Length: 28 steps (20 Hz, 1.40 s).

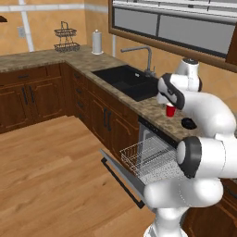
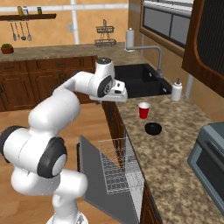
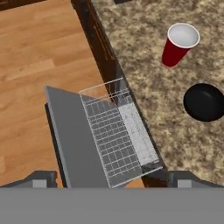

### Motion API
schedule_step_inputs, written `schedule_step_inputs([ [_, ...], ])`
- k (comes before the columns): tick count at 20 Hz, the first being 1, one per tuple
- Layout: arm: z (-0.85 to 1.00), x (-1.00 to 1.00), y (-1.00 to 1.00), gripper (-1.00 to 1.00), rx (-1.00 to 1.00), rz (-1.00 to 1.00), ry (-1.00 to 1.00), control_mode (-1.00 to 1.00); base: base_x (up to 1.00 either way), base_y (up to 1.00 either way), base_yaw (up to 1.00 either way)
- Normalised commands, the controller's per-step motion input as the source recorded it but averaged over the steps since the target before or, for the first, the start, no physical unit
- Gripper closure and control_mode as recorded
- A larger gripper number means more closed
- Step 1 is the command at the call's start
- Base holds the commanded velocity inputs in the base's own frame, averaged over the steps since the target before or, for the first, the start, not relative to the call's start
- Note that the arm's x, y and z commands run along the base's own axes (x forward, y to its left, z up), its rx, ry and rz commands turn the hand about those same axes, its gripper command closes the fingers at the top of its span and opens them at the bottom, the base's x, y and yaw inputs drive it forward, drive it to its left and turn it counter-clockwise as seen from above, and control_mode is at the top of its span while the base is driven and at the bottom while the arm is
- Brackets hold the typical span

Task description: Pick up the cup and bowl from the counter, place them in the dishwasher, and close the dishwasher door.

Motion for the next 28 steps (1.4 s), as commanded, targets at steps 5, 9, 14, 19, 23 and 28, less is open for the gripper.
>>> schedule_step_inputs([
  [5, -0.43, 0.61, -0.74, -1.0, -0.04, 0.0, 0.0, -1.0, 0.0, 0.0, 0.0],
  [9, -0.43, 0.4, -0.7, -1.0, -0.06, 0.0, 0.0, -1.0, 0.0, 0.0, 0.0],
  [14, -0.47, 0.13, -0.62, -1.0, -0.06, 0.03, 0.0, -1.0, 0.0, 0.0, 0.0],
  [19, -0.53, 0.19, -0.42, -1.0, -0.02, 0.07, 0.0, -1.0, 0.0, 0.0, 0.0],
  [23, -0.48, 0.08, -0.27, -1.0, 0.0, 0.12, 0.0, -1.0, 0.0, 0.0, 0.0],
  [28, -0.56, 0.15, -0.24, -1.0, -0.01, 0.1, 0.0, -1.0, 0.0, 0.0, 0.0],
])
